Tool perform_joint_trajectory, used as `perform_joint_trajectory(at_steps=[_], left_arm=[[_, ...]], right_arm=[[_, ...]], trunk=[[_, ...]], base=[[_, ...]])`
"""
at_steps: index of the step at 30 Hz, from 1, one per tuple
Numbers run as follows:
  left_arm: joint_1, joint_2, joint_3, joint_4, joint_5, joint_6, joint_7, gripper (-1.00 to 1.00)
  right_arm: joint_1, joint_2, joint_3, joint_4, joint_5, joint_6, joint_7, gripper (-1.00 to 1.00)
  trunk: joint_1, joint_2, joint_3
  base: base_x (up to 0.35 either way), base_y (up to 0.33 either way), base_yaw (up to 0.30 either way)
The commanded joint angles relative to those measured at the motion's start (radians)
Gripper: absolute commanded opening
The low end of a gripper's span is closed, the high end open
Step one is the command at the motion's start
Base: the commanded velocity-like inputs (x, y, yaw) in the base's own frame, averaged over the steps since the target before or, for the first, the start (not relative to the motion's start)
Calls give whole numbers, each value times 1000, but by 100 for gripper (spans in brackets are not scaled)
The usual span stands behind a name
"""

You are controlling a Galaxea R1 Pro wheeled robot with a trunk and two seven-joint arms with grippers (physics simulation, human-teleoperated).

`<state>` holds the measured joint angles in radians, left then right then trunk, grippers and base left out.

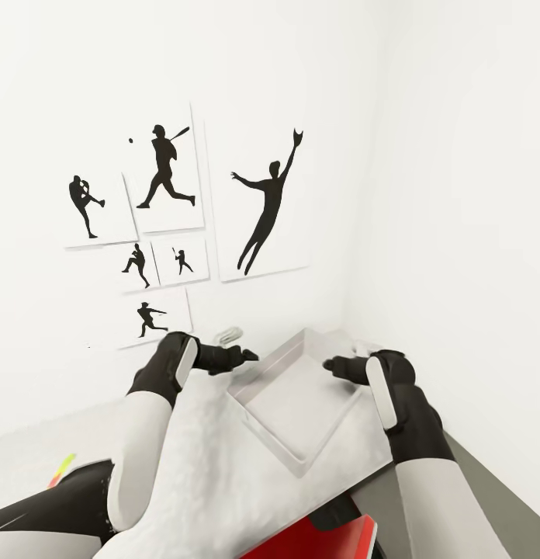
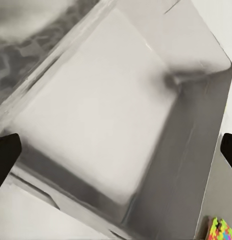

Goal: Put all the toys in the child's room - the three board games (two on the bed and one on the table), the two jigsaw puzzles on the table, and the tennis ball on the table - inside the toy box on the table in the child's room.

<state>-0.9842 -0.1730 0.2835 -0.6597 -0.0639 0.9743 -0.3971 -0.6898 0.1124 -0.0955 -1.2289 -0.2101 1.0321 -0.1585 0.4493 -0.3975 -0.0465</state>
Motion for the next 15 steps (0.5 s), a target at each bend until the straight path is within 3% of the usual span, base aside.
perform_joint_trajectory(at_steps=[1,8,15], left_arm=[[-1,-1,7,6,-6,-12,16,100],[-2,-1,8,94,11,-109,157,100],[-2,-1,8,135,80,-141,269,100]], right_arm=[[-7,2,-1,13,-12,3,-29,100],[-32,17,0,67,-18,3,-151,100],[-38,38,0,90,-20,3,-239,100]], trunk=[[1,-3,-2],[1,-3,-2],[1,-3,-2]], base=[[0,0,0],[0,0,0],[0,0,0]])
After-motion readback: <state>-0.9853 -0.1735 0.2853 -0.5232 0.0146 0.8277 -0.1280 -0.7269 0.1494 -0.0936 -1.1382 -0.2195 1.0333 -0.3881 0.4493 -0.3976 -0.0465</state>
